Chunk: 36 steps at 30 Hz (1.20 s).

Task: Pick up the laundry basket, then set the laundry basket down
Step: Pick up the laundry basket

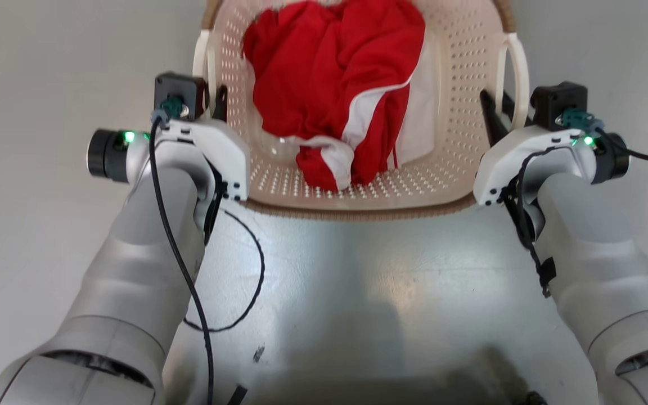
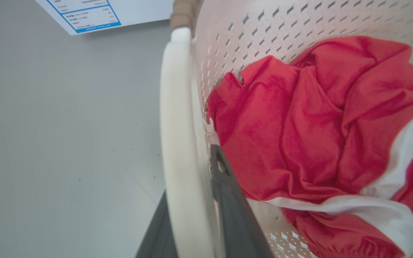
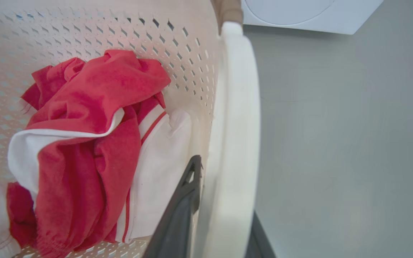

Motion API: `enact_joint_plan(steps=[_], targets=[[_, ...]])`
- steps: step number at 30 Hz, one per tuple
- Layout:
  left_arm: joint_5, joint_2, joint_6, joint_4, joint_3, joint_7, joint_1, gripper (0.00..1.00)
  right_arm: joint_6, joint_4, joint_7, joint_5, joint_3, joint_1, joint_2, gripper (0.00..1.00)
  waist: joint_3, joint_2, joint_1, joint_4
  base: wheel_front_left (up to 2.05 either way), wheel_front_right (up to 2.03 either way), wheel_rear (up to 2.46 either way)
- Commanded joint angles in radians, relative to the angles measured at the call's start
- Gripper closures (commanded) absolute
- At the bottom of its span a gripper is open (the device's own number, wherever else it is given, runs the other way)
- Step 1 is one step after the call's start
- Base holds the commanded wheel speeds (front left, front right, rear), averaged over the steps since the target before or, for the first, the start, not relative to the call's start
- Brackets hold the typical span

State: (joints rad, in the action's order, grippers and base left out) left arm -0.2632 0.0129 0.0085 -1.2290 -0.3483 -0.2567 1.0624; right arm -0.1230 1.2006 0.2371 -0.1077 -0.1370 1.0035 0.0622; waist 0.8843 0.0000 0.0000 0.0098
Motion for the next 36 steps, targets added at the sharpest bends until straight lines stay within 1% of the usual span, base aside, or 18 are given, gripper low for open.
enact_joint_plan(steps=[1, 8, 9, 10, 17, 28, 36], targets=[[0.001, 0.038, -0.01, -0.005, -0.002, -0.005, -0.045, 1.0, -0.008, -0.006, -0.004, -0.025, -0.048, -0.06, -0.012, 1.0, -0.045, 0.0, 0.0, -0.014, 0.0, 0.0, 0.0], [-0.022, 0.038, -0.023, -0.036, -0.022, 0.003, -0.104, 1.0, -0.008, -0.003, -0.063, -0.124, -0.152, -0.116, -0.012, 1.0, -0.153, 0.0, 0.0, -0.035, 0.0, 0.0, 0.0], [-0.022, 0.038, -0.023, -0.036, -0.022, 0.003, -0.104, 1.0, -0.008, -0.003, -0.063, -0.124, -0.152, -0.116, -0.012, 1.0, -0.153, 0.0, 0.0, -0.035, 0.0, 0.0, 0.0], [-0.03, 0.038, -0.026, -0.041, -0.029, 0.009, -0.124, 1.0, -0.008, -0.005, -0.076, -0.151, -0.177, -0.136, -0.012, 1.0, -0.185, 0.0, 0.0, -0.039, 0.0, 0.0, 0.0], [-0.063, 0.037, -0.034, -0.051, -0.058, 0.041, -0.211, 1.0, -0.008, -0.01, -0.137, -0.232, -0.263, -0.212, -0.012, 1.0, -0.306, 0.0, 0.0, -0.044, 0.0, 0.0, 0.0], [-0.124, 0.037, -0.037, -0.054, -0.114, 0.083, -0.353, 1.0, -0.008, -0.026, -0.23, -0.336, -0.371, -0.314, -0.012, 1.0, -0.485, 0.0, 0.0, -0.055, 0.0, 0.0, 0.0], [-0.187, 0.037, -0.04, -0.033, -0.175, 0.12, -0.46, 1.0, -0.008, -0.054, -0.297, -0.415, -0.457, -0.399, -0.012, 1.0, -0.616, 0.0, 0.0, -0.065, 0.0, 0.0, 0.0]])
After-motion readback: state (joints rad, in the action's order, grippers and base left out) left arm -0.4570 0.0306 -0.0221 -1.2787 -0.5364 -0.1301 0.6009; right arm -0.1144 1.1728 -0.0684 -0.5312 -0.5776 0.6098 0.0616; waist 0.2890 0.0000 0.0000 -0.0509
